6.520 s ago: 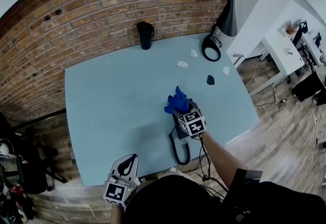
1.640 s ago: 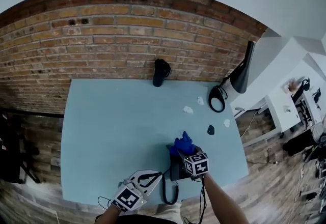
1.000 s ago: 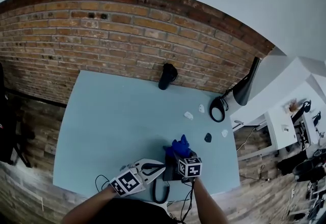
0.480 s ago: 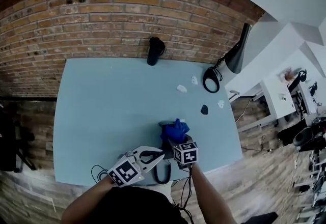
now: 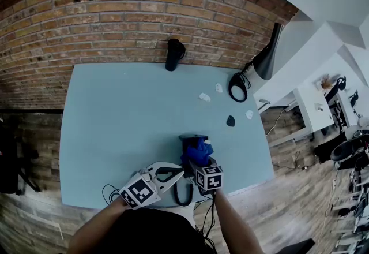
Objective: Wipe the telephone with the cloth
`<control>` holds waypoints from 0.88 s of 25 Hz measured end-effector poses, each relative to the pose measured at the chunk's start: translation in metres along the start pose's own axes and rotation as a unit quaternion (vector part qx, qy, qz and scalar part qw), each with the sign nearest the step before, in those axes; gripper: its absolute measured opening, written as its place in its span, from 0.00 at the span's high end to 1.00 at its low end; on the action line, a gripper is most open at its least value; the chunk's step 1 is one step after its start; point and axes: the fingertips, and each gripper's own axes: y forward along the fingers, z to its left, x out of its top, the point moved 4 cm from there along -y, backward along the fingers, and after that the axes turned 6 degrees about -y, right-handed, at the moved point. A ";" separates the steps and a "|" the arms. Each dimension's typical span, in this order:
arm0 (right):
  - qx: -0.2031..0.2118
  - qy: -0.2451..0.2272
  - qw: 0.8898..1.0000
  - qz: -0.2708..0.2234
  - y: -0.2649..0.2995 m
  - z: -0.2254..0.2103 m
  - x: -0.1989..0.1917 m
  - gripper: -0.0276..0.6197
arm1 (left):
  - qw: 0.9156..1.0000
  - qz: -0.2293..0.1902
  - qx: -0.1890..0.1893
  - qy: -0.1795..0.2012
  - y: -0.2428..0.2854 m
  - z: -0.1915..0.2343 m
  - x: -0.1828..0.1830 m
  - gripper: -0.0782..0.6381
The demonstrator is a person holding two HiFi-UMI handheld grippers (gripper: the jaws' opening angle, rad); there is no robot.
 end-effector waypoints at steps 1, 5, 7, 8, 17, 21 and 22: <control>-0.001 0.002 1.000 -0.001 -0.002 0.002 -0.004 0.61 | 1.000 0.000 0.000 -0.001 0.000 0.000 0.000 0.89; -0.004 0.009 1.000 0.003 -0.008 0.008 -0.016 0.61 | 1.000 0.001 -0.001 -0.003 0.000 0.002 -0.002 0.89; -0.004 0.014 1.000 0.006 -0.011 0.011 -0.024 0.61 | 1.000 0.003 -0.005 -0.005 0.001 0.000 -0.003 0.89; -0.004 0.017 1.000 0.008 -0.013 0.012 -0.029 0.61 | 1.000 0.004 -0.007 -0.006 0.002 0.000 -0.004 0.89; -0.003 0.038 0.999 0.023 -0.030 0.023 -0.064 0.61 | 1.000 0.002 -0.010 -0.006 0.003 0.000 -0.002 0.89; -0.006 0.042 0.999 0.024 -0.032 0.025 -0.070 0.61 | 1.000 0.000 -0.009 -0.007 0.001 0.001 -0.002 0.89; -0.005 0.043 0.999 0.025 -0.032 0.024 -0.071 0.61 | 1.000 0.000 -0.009 -0.006 0.001 0.001 -0.003 0.89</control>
